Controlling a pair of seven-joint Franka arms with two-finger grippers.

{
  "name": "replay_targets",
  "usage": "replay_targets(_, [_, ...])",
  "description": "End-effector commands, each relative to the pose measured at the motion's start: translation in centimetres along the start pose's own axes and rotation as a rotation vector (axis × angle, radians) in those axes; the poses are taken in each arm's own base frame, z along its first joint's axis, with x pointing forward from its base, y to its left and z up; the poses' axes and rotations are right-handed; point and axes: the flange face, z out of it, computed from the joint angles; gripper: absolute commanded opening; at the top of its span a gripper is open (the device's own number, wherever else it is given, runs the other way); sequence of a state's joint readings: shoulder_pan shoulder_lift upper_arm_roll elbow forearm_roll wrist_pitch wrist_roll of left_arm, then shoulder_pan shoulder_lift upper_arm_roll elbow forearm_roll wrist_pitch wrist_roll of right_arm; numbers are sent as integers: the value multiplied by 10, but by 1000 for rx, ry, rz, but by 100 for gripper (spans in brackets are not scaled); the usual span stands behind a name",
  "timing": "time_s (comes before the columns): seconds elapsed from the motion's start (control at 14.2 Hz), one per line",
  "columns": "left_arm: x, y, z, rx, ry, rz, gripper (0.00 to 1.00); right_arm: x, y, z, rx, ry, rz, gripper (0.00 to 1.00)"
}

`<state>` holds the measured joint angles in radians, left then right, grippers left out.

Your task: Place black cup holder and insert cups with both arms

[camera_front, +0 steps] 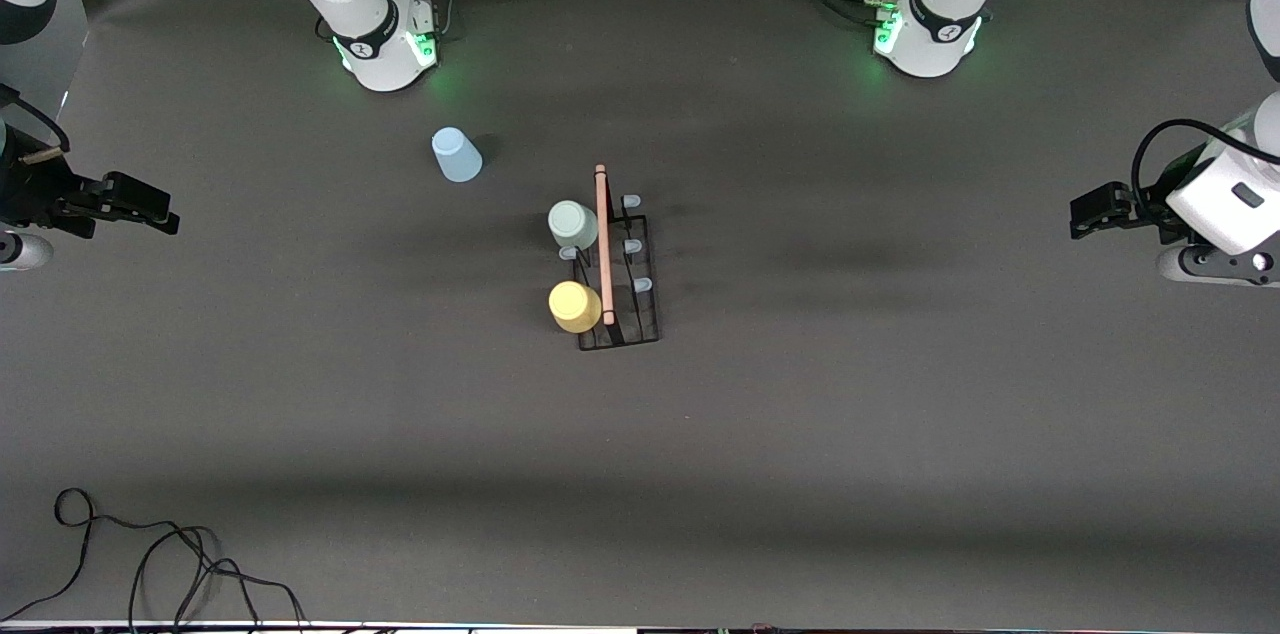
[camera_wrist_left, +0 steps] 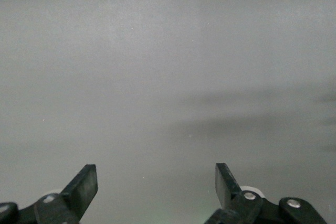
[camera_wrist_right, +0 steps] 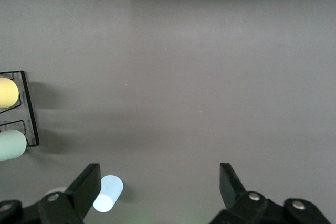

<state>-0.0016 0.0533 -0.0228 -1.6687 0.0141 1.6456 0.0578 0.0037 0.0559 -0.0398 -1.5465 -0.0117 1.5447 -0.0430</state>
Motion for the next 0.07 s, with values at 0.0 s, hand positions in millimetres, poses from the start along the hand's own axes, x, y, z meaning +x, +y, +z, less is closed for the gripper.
replay_targets(0.0, [-14,3,-3,5,21,-13,100,-6,2,-3,-16,9,-13,100])
